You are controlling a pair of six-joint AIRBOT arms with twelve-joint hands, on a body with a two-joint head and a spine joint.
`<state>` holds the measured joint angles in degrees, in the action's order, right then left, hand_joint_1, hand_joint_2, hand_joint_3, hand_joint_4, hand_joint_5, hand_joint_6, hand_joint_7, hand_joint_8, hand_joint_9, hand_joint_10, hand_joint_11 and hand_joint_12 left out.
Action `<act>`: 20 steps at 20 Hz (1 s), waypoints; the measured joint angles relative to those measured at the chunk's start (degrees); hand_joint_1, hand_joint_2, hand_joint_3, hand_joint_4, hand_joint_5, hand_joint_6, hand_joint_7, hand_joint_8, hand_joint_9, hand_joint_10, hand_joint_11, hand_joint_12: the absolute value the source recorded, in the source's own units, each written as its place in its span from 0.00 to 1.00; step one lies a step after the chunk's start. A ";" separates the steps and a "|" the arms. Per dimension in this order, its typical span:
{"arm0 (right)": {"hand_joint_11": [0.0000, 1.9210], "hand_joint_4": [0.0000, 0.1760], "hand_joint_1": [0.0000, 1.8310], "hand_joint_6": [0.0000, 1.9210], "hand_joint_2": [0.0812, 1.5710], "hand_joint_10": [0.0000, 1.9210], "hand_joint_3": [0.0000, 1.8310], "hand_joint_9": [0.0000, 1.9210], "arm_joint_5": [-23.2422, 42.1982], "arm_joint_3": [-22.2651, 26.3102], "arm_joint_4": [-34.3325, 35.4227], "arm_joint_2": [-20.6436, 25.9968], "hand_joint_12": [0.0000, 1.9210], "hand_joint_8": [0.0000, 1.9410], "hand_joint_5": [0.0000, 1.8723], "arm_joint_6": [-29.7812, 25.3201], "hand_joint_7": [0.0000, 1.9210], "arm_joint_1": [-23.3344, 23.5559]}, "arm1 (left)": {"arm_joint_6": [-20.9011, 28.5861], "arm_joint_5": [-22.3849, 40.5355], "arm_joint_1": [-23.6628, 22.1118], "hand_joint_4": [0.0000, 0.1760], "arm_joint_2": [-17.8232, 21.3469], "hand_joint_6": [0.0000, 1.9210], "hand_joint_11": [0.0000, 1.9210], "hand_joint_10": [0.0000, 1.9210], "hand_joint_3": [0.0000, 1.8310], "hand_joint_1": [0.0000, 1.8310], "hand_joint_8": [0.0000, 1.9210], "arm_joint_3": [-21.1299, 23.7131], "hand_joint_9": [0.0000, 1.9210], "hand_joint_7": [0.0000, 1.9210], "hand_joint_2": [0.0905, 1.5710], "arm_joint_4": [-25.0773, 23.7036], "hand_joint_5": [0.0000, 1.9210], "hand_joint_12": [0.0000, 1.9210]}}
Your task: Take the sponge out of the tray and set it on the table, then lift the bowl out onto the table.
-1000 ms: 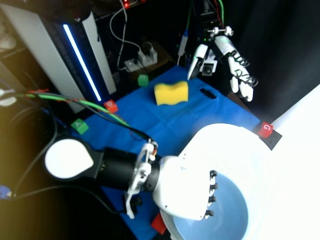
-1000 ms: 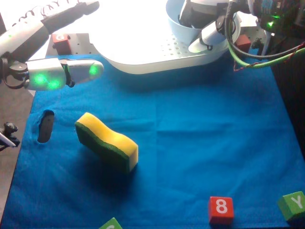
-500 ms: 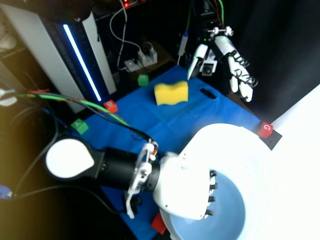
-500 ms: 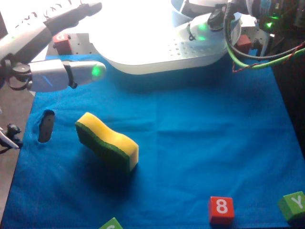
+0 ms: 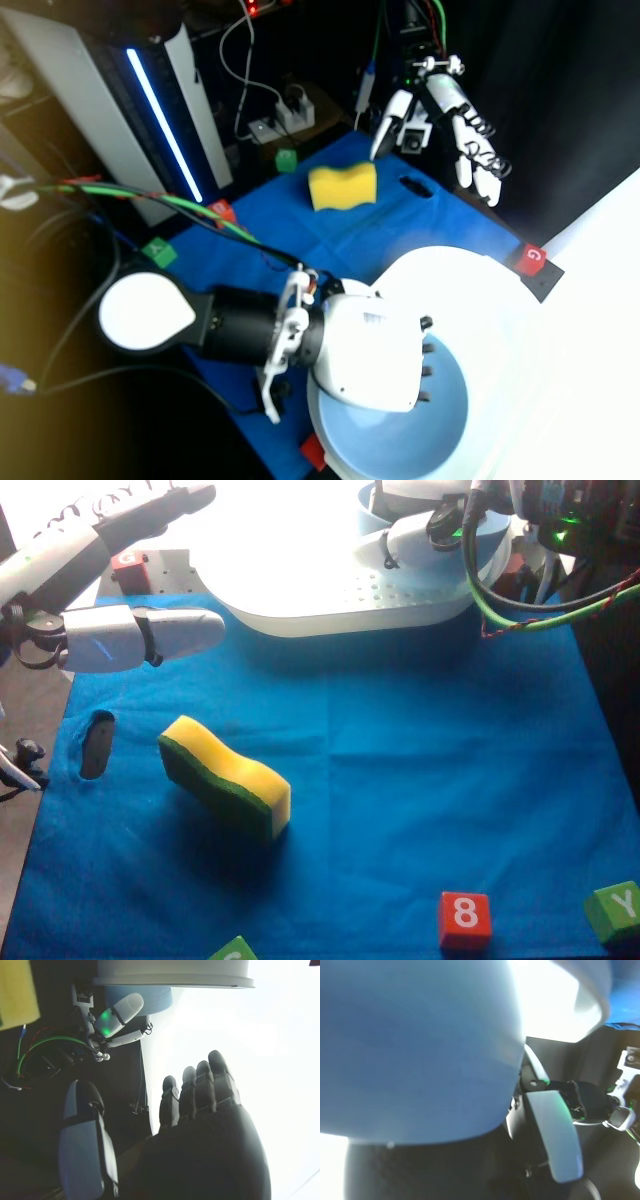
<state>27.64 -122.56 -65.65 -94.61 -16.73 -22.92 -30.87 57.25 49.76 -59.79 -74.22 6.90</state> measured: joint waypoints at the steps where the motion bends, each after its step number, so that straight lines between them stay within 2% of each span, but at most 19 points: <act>1: 0.87 0.00 0.20 1.00 0.99 1.00 0.01 0.88 0.17 0.00 0.22 0.04 1.00 1.00 0.66 0.00 0.83 0.00 | 0.00 -0.02 0.00 0.59 0.00 0.00 0.01 0.00 0.00 0.33 0.00 0.00 0.07 0.09 0.60 0.00 0.11 0.24; 3: 0.88 0.00 0.25 1.00 0.99 1.00 0.00 0.89 1.18 -0.02 1.55 0.48 1.00 1.00 0.67 -0.02 0.83 0.00 | 0.00 0.00 0.00 0.55 -0.04 0.00 0.02 0.00 0.00 0.33 0.00 0.00 0.07 0.08 0.60 0.02 0.10 0.24; 5: 0.86 0.00 0.43 1.00 0.97 1.00 0.00 0.87 2.54 -0.02 2.03 0.96 1.00 1.00 0.55 -0.02 0.79 0.00 | 0.00 0.02 0.00 0.64 -0.04 0.00 0.00 0.00 0.00 0.33 0.00 -0.02 0.06 0.08 0.60 0.02 0.10 0.25; 7: 0.86 0.00 0.42 1.00 0.97 1.00 0.00 0.86 3.89 0.07 2.75 1.42 1.00 1.00 0.55 0.00 0.78 -0.02 | 0.00 0.04 0.00 0.60 -0.07 0.00 0.00 0.00 0.00 0.33 0.00 -0.02 0.06 0.08 0.60 0.02 0.10 0.25; 9: 0.88 0.00 0.34 1.00 0.99 1.00 0.00 0.88 5.31 1.44 3.78 2.56 1.00 1.00 0.64 0.00 0.81 -0.02 | 0.02 0.04 0.00 0.57 -0.04 0.00 0.00 0.00 0.00 0.33 0.00 0.00 0.06 0.08 0.60 0.07 0.11 0.25; 10: 0.88 0.00 0.27 1.00 1.00 1.00 0.00 0.89 6.80 2.27 4.22 3.37 1.00 1.00 0.66 0.00 0.82 -0.02 | 0.00 0.04 0.00 0.56 -0.04 0.00 0.00 0.00 0.00 0.33 0.00 -0.02 0.07 0.08 0.60 0.09 0.11 0.26; 11: 0.88 0.00 0.19 1.00 1.00 1.00 0.01 0.89 7.98 3.04 4.57 4.04 1.00 1.00 0.68 0.00 0.82 -0.02 | 0.02 0.07 0.00 0.58 -0.04 0.00 0.00 0.00 0.00 0.33 0.00 -0.02 0.07 0.08 0.60 0.11 0.11 0.26; 12: 0.87 0.52 0.20 1.00 1.00 1.00 0.00 0.89 9.27 4.07 5.03 4.92 1.00 1.00 0.70 0.02 0.83 -0.02 | 0.02 0.11 0.00 0.55 -0.04 0.00 0.01 0.00 0.00 0.32 0.00 0.00 0.07 0.08 0.60 0.09 0.10 0.26; 13: 0.87 0.90 0.18 1.00 1.00 1.00 0.01 0.89 10.12 4.83 5.46 5.55 1.00 1.00 0.71 0.02 0.83 -0.02 | 0.02 0.11 0.00 0.59 -0.07 0.00 0.00 0.00 0.00 0.32 0.00 0.00 0.07 0.08 0.60 0.15 0.10 0.26; 14: 0.87 0.98 0.18 1.00 1.00 1.00 0.01 0.88 11.23 5.90 5.73 6.40 1.00 1.00 0.70 0.04 0.82 -0.02 | 0.02 0.17 0.00 0.59 -0.04 0.00 0.00 0.00 0.00 0.31 0.00 0.00 0.06 0.08 0.60 0.22 0.11 0.27; 15: 0.87 1.00 0.18 1.00 1.00 1.00 0.01 0.88 12.20 7.34 5.90 7.41 1.00 1.00 0.70 0.02 0.82 -0.02 | 0.02 0.28 0.00 0.58 -0.04 0.00 0.00 0.00 0.00 0.31 0.00 0.00 0.07 0.08 0.60 0.26 0.11 0.27; 16: 0.88 1.00 0.25 1.00 1.00 1.00 0.01 0.88 13.68 9.70 5.92 9.16 1.00 1.00 0.68 0.02 0.80 -0.02 | 0.02 0.50 0.00 0.56 -0.04 0.00 0.00 0.00 0.00 0.30 0.00 0.00 0.07 0.08 0.60 0.26 0.11 0.27; 17: 0.89 1.00 0.33 1.00 1.00 1.00 0.01 0.89 14.80 11.98 6.05 10.75 1.00 1.00 0.67 0.04 0.81 -0.02 | 0.04 0.63 0.07 0.59 -0.04 0.00 0.00 0.00 0.00 0.31 0.00 0.02 0.06 0.08 0.60 0.31 0.12 0.27; 19: 0.87 1.00 0.29 1.00 1.00 1.00 0.00 0.87 17.66 16.57 7.74 14.01 1.00 1.00 0.63 1.81 0.79 -0.22 | 0.13 1.16 0.61 0.62 0.09 0.00 0.00 0.00 0.00 0.31 0.00 0.59 0.05 0.07 0.60 1.11 0.11 0.26; 20: 0.87 1.00 0.24 1.00 1.00 1.00 0.00 0.87 18.56 18.23 8.59 15.23 1.00 1.00 0.61 2.58 0.79 -0.50 | 0.20 1.33 0.94 0.55 0.09 0.00 0.00 0.00 0.00 0.31 0.00 0.70 0.06 0.08 0.60 1.09 0.11 0.27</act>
<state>46.19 -104.33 -57.06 -79.37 -14.15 -23.42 -30.68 58.59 50.70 -59.70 -73.52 7.99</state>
